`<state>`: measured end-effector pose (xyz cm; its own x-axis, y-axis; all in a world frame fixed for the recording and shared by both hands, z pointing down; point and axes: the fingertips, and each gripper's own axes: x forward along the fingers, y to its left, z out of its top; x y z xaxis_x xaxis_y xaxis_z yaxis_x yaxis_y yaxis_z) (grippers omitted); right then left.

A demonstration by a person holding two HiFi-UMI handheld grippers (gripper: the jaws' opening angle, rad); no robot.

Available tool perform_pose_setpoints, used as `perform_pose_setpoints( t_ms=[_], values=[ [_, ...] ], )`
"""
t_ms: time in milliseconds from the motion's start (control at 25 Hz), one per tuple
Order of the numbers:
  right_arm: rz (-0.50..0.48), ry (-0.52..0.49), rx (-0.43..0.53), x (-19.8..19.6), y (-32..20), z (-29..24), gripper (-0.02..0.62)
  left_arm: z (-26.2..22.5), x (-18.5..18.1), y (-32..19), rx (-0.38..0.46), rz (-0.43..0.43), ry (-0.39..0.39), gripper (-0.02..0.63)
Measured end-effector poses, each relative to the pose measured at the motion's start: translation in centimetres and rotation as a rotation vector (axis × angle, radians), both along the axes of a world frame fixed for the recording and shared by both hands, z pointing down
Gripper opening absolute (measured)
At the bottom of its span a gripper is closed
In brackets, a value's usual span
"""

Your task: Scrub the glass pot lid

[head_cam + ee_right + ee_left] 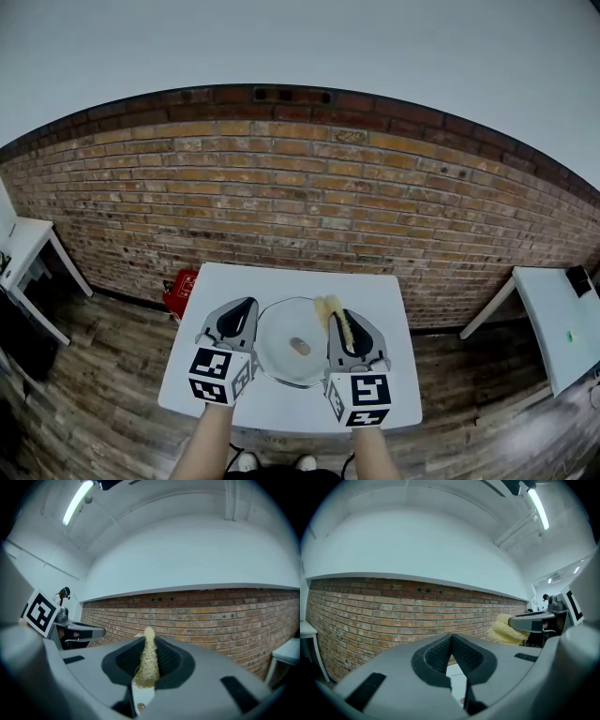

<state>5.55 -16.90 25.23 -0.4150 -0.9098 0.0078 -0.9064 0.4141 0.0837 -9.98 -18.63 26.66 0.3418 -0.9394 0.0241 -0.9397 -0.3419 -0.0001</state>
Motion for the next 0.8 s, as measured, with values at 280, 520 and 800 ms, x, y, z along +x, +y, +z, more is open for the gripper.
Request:
perform_pose_setpoints(
  t_ms=[280,520,800],
  values=[
    [0.006,0.009,-0.005,-0.39,-0.16,0.25,0.058,-0.21,-0.26,0.13,0.009,-0.005,-0.002,0.011],
    [0.003,0.016,-0.009,-0.82,-0.43,0.49,0.058,-0.4,-0.77,-0.14,0.013,-0.012,0.006,0.011],
    [0.003,0.017,-0.01,-0.86,-0.84,0.65,0.058,-0.22,-0.65,-0.33,0.016,-0.009,0.005,0.011]
  ],
)
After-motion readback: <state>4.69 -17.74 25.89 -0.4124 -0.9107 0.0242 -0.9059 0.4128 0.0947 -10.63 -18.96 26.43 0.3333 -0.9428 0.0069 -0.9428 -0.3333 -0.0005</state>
